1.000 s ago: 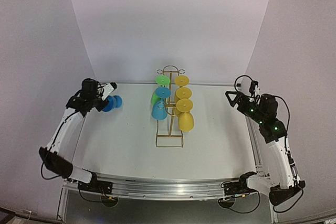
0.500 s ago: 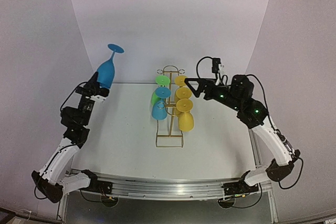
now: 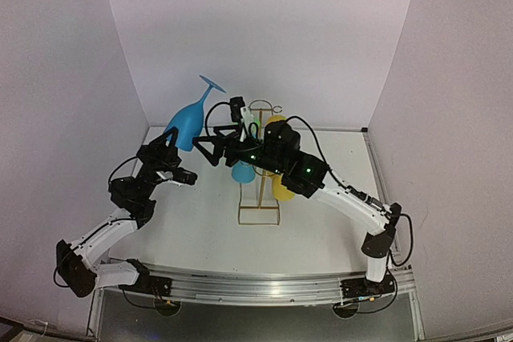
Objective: Place the wine glass upside down on the wine glass rack
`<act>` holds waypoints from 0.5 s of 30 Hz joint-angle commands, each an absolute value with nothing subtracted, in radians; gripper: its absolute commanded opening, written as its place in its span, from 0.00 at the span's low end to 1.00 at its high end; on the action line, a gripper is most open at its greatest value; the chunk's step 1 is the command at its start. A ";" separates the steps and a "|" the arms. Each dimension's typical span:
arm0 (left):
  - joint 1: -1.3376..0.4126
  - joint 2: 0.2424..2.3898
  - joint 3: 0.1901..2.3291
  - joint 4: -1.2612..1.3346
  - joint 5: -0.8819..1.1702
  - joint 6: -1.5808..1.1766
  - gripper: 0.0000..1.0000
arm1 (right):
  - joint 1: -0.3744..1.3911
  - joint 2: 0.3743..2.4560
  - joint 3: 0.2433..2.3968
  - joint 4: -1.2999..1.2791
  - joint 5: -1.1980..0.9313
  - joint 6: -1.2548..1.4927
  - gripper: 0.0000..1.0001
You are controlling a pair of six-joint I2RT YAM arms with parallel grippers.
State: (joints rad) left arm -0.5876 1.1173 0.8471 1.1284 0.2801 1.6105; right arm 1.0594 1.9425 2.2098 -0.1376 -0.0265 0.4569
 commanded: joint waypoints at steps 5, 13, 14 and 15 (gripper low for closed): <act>-0.611 1.101 0.829 1.212 0.340 1.689 0.00 | 1.077 2.019 2.233 0.199 0.031 0.504 0.95; -0.621 1.114 0.852 1.193 0.336 1.705 0.00 | 1.079 2.084 2.253 0.217 0.014 0.584 0.87; -0.623 1.115 0.852 1.193 0.338 1.707 0.00 | 1.080 2.093 2.262 0.224 0.009 0.590 0.84; -0.624 1.116 0.851 1.192 0.339 1.708 0.00 | 1.081 2.102 2.272 0.229 0.008 0.596 0.80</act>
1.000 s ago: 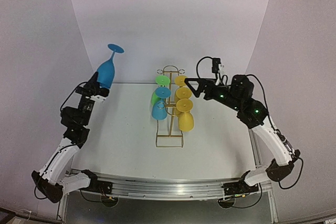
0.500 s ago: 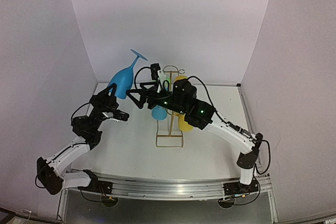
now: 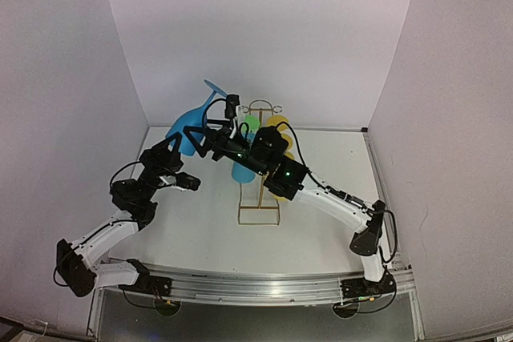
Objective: Place the wine glass upside down on the wine glass rack
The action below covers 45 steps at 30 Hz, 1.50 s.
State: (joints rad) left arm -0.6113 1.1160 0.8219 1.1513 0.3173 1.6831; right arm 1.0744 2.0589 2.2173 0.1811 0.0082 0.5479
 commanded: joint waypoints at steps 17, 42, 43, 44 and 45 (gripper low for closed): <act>-0.630 1.145 0.894 1.177 0.318 1.734 0.00 | 1.082 2.189 2.334 0.318 -0.107 0.789 0.68; -0.630 1.115 0.868 1.092 0.266 1.732 0.14 | 1.089 2.141 2.269 0.337 -0.063 0.706 0.46; -0.631 1.104 0.853 1.065 0.253 1.731 0.24 | 1.089 2.126 2.253 0.337 -0.058 0.683 0.45; -0.631 1.087 0.845 1.029 0.241 1.728 0.31 | 1.089 2.107 2.230 0.337 -0.049 0.664 0.45; -0.631 1.066 0.834 0.984 0.225 1.719 0.40 | 1.090 2.088 2.206 0.337 -0.040 0.640 0.44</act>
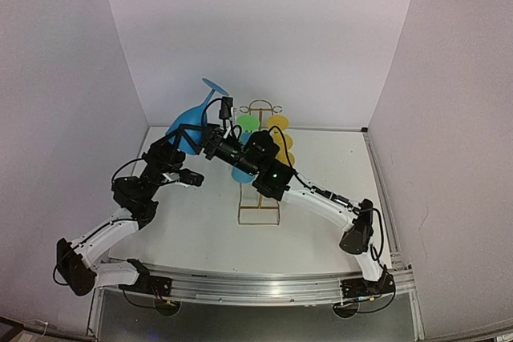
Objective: Place the wine glass upside down on the wine glass rack
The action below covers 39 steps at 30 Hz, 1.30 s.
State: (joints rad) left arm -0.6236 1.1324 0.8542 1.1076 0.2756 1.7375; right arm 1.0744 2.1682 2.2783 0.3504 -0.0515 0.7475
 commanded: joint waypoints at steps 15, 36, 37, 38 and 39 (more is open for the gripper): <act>-0.631 0.788 1.081 -0.488 0.244 1.189 0.99 | 1.090 1.823 1.954 0.199 0.009 0.221 0.29; -0.631 1.095 1.333 -0.368 0.903 0.230 0.99 | 1.091 1.702 1.883 0.037 -0.417 -0.089 0.31; -0.631 1.103 1.339 -0.362 0.906 0.234 1.00 | 1.091 1.706 1.886 0.036 -0.418 -0.091 0.31; -0.631 1.108 1.340 -0.351 0.912 0.235 0.99 | 1.091 1.709 1.889 0.036 -0.418 -0.092 0.31; -0.631 1.113 1.341 -0.339 0.921 0.238 0.99 | 1.092 1.713 1.892 0.036 -0.418 -0.093 0.31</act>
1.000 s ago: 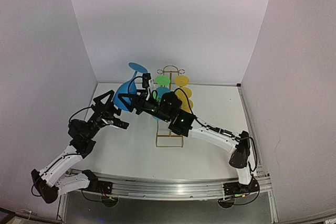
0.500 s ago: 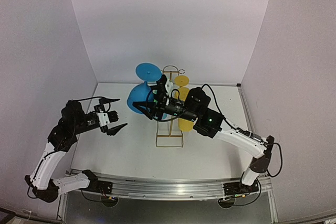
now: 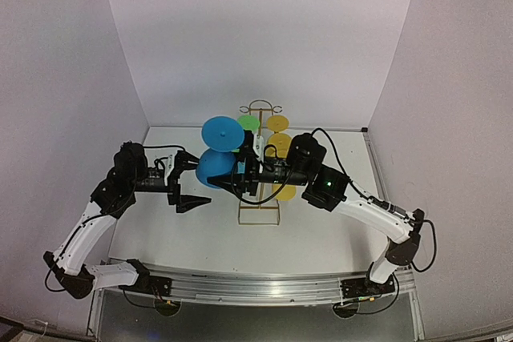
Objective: Place the wine glass upside down on the wine glass rack
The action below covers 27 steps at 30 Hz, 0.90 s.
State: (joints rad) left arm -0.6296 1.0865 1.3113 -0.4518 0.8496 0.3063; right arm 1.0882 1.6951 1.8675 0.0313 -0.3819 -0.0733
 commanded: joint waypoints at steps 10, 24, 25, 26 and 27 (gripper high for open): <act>-0.655 1.151 1.368 -0.239 0.924 0.214 0.96 | 1.093 1.735 1.904 0.037 -0.419 -0.096 0.31; -0.672 1.146 1.346 -0.168 0.979 0.173 0.83 | 1.097 1.769 1.923 0.043 -0.419 -0.085 0.31; -0.672 1.145 1.342 -0.164 0.979 0.173 0.81 | 1.097 1.769 1.925 0.045 -0.419 -0.083 0.31; -0.672 1.144 1.338 -0.163 0.979 0.173 0.80 | 1.098 1.769 1.926 0.046 -0.419 -0.083 0.30; -0.672 1.144 1.336 -0.162 0.981 0.170 0.78 | 1.097 1.769 1.927 0.047 -0.419 -0.082 0.30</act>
